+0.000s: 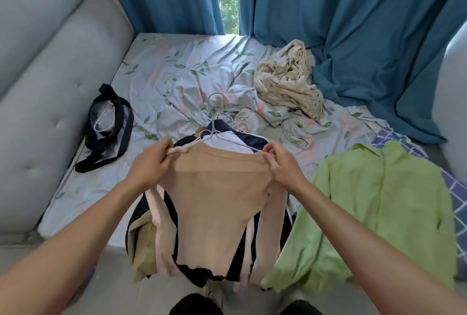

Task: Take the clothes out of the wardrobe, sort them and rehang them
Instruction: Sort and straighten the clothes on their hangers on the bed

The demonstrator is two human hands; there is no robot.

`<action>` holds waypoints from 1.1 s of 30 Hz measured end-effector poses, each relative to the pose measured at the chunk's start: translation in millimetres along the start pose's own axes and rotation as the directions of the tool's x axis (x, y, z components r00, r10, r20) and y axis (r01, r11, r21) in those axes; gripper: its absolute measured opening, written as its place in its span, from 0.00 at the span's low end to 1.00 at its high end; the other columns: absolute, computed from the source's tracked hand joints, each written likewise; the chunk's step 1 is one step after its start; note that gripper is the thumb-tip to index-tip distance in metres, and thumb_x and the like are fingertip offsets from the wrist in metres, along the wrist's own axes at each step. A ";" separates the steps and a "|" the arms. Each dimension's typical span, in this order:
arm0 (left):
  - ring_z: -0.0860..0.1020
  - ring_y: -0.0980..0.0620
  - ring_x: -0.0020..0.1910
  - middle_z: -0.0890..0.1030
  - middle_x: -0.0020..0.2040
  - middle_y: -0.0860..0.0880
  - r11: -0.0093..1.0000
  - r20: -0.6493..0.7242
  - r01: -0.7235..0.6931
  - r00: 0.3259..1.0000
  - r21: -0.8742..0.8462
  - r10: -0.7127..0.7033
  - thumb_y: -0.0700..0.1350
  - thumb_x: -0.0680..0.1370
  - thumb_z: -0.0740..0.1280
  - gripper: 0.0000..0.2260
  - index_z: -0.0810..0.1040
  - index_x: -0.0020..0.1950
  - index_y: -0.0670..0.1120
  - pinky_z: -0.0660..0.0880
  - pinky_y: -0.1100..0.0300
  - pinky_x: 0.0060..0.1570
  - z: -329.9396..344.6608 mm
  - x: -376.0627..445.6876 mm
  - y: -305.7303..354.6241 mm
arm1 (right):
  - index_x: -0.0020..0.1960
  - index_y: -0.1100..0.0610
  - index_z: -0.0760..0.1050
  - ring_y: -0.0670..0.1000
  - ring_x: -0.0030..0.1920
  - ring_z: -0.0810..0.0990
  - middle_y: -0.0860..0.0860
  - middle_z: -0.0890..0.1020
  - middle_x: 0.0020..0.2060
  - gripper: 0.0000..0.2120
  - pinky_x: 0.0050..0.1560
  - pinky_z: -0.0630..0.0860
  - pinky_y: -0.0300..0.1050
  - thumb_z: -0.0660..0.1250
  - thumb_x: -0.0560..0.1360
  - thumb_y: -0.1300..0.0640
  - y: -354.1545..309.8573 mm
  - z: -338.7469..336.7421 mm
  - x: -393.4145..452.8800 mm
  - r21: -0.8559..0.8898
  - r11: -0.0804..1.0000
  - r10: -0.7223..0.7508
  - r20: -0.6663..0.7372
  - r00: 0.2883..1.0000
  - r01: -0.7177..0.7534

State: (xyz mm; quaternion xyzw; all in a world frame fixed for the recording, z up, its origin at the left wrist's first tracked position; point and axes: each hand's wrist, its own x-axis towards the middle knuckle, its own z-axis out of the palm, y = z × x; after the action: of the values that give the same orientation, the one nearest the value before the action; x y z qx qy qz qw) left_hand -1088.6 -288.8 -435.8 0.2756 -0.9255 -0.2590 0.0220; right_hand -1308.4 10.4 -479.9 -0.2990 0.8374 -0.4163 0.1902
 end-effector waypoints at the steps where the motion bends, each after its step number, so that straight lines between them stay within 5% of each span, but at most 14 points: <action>1: 0.71 0.53 0.35 0.73 0.35 0.52 1.000 -0.021 0.002 1.000 -0.004 -0.002 0.47 0.82 0.69 0.12 0.66 0.45 0.50 0.65 0.51 0.35 -12.7 -14.2 15.4 | 0.53 0.54 0.76 0.42 0.47 0.76 0.42 0.77 0.44 0.02 0.47 0.69 0.44 0.65 0.83 0.57 -9.7 -13.1 -12.7 0.001 1.000 -0.030 -0.003 1.000 0.030; 5: 0.70 0.51 0.35 0.73 0.35 0.52 0.998 -0.071 0.027 0.997 -0.050 -0.031 0.48 0.79 0.74 0.15 0.67 0.45 0.50 0.64 0.52 0.34 -49.1 -67.9 67.0 | 0.54 0.54 0.78 0.47 0.48 0.76 0.44 0.77 0.46 0.02 0.48 0.70 0.41 0.67 0.82 0.57 -40.1 -66.3 -58.7 -0.019 0.989 -0.150 -0.006 0.989 0.150; 8: 0.73 0.51 0.37 0.75 0.36 0.51 0.993 -0.063 -0.006 0.998 -0.119 -0.002 0.59 0.78 0.73 0.16 0.71 0.44 0.52 0.67 0.52 0.37 -60.6 -97.0 97.4 | 0.55 0.55 0.79 0.46 0.51 0.77 0.47 0.79 0.49 0.03 0.51 0.71 0.39 0.69 0.81 0.58 -50.5 -103.4 -90.5 -0.038 0.978 -0.208 -0.015 0.978 0.207; 11: 0.71 0.51 0.35 0.72 0.35 0.45 0.973 -0.063 -0.111 0.993 -0.203 0.100 0.71 0.78 0.63 0.28 0.71 0.39 0.45 0.67 0.49 0.38 -60.3 -118.6 120.3 | 0.55 0.54 0.81 0.48 0.53 0.79 0.47 0.80 0.50 0.05 0.55 0.74 0.47 0.73 0.79 0.57 -49.0 -130.6 -117.0 -0.107 0.970 -0.224 -0.028 0.974 0.220; 14: 0.73 0.51 0.36 0.73 0.34 0.49 0.955 -0.091 -0.188 0.981 -0.231 0.171 0.65 0.82 0.63 0.23 0.74 0.40 0.47 0.69 0.47 0.40 -53.1 -133.2 136.1 | 0.52 0.53 0.81 0.52 0.51 0.79 0.48 0.78 0.48 0.03 0.55 0.76 0.55 0.73 0.78 0.56 -47.5 -148.6 -142.2 -0.179 0.971 -0.167 -0.036 0.985 0.158; 20: 0.74 0.54 0.38 0.78 0.37 0.51 0.915 -0.052 -0.294 0.955 -0.275 0.291 0.51 0.79 0.73 0.08 0.77 0.45 0.51 0.69 0.53 0.41 -48.5 -141.3 147.2 | 0.48 0.48 0.73 0.49 0.45 0.79 0.42 0.80 0.42 0.05 0.48 0.76 0.53 0.69 0.80 0.54 -64.2 -159.6 -209.0 -0.285 0.956 -0.113 -0.149 0.982 0.067; 24: 0.73 0.52 0.39 0.77 0.39 0.51 0.900 -0.055 -0.323 0.945 -0.291 0.321 0.46 0.75 0.78 0.12 0.74 0.44 0.52 0.69 0.55 0.41 -56.8 -153.8 146.4 | 0.48 0.50 0.72 0.51 0.44 0.78 0.45 0.80 0.41 0.05 0.45 0.74 0.51 0.67 0.81 0.57 -80.6 -155.4 -262.1 -0.259 0.966 -0.071 -0.320 0.945 -0.016; 33: 0.78 0.53 0.41 0.82 0.40 0.52 0.796 0.120 -0.471 0.828 -0.379 0.547 0.61 0.79 0.70 0.15 0.82 0.42 0.50 0.74 0.56 0.44 -40.1 -186.6 186.7 | 0.48 0.48 0.71 0.49 0.47 0.77 0.47 0.79 0.44 0.07 0.45 0.70 0.47 0.66 0.82 0.57 -72.1 -186.6 -376.0 -0.219 0.962 0.035 -0.492 0.870 -0.163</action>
State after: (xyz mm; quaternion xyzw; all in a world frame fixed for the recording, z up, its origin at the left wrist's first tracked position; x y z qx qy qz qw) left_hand -1016.3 -77.0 -290.3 -0.0239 -0.9042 -0.4251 0.0333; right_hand -1108.0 332.8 -286.8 -0.1635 0.9187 -0.3567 -0.0439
